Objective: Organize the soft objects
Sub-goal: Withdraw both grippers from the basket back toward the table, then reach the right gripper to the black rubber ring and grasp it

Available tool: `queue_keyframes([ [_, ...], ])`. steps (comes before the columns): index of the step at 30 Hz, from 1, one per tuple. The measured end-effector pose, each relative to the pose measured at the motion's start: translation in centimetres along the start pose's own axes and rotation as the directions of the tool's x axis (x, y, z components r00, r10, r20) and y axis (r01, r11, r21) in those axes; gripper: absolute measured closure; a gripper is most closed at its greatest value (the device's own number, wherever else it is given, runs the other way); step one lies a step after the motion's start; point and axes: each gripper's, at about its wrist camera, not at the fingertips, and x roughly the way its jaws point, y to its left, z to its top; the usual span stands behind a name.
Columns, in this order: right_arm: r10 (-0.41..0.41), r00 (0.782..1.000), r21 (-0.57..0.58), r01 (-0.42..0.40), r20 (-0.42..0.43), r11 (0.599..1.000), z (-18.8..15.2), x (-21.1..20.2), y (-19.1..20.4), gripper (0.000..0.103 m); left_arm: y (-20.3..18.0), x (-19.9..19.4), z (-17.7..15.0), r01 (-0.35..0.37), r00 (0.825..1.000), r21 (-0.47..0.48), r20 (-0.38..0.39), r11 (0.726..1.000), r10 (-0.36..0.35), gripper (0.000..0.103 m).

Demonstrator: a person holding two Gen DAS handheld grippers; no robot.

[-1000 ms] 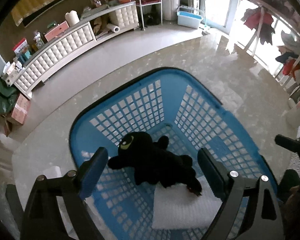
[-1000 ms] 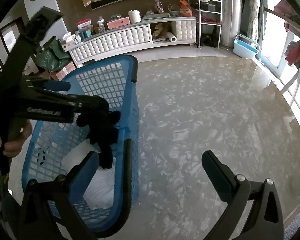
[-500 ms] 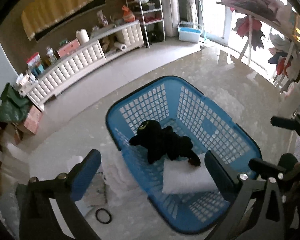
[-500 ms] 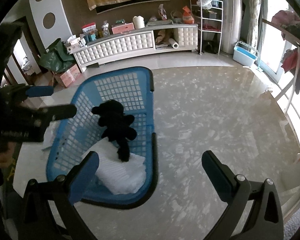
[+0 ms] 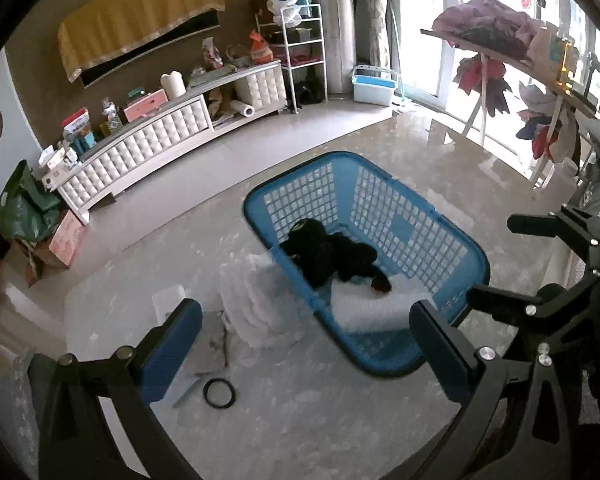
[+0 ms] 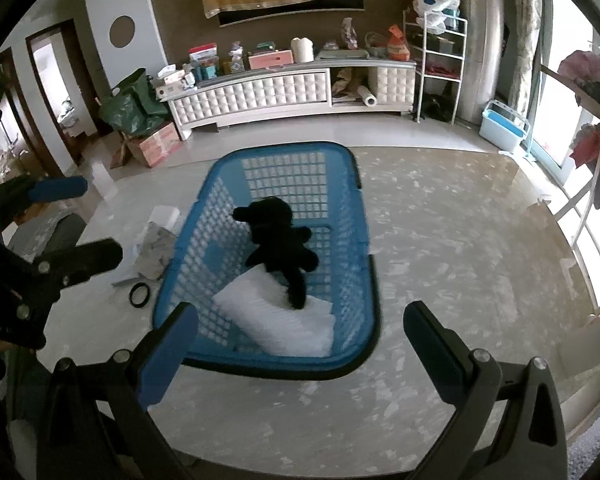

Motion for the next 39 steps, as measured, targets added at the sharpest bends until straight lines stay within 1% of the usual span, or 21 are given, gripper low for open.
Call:
queue_keyframes([
  [3,0.008,1.000,-0.015,-0.008,0.001,1.000,-0.1,-0.1,1.1,0.000,0.8,-1.2,-1.1,-0.008,1.000,-0.016,0.014,1.000,0.008,0.000],
  [6,0.016,1.000,-0.036,-0.016,0.006,0.999,0.0,-0.2,2.2,0.000,2.0,-2.5,-2.2,0.001,0.999,-0.043,0.033,0.999,0.000,0.000],
  [7,0.021,1.000,-0.040,-0.021,0.008,0.999,0.0,-0.3,2.4,0.000,2.3,-2.8,-2.5,-0.006,0.999,-0.044,0.035,0.999,0.007,0.000],
  [10,0.040,0.999,-0.059,-0.039,0.015,0.997,0.1,-0.3,3.5,0.000,2.9,-3.6,-3.8,-0.058,0.998,-0.042,0.036,0.997,0.059,0.000],
  [11,0.045,0.999,-0.068,-0.044,0.016,0.997,0.2,-0.2,4.0,0.000,3.2,-3.7,-4.3,-0.061,0.997,-0.046,0.033,0.997,0.063,0.000],
  [14,0.061,0.998,-0.101,-0.059,0.017,0.993,0.5,0.2,5.4,0.000,4.2,-4.2,-5.4,-0.049,0.998,-0.072,0.033,0.996,0.052,0.000],
  [22,0.090,0.996,-0.186,-0.090,-0.010,0.978,1.1,2.2,9.7,0.000,7.9,-4.0,-9.0,-0.102,0.995,-0.155,-0.013,0.983,0.102,0.000],
  [30,0.128,0.991,-0.224,-0.136,-0.050,0.965,1.8,4.5,12.8,0.000,11.6,-3.4,-12.2,-0.115,0.993,-0.233,-0.056,0.966,0.105,0.000],
  [36,0.162,0.981,-0.250,-0.184,-0.106,0.951,2.3,6.9,15.6,0.000,14.1,-2.5,-14.3,-0.132,0.989,-0.270,-0.096,0.954,0.109,0.000],
  [39,0.166,0.977,-0.259,-0.197,-0.136,0.946,2.2,8.3,16.8,0.000,15.2,-1.9,-15.4,-0.143,0.987,-0.282,-0.115,0.949,0.114,0.000],
])
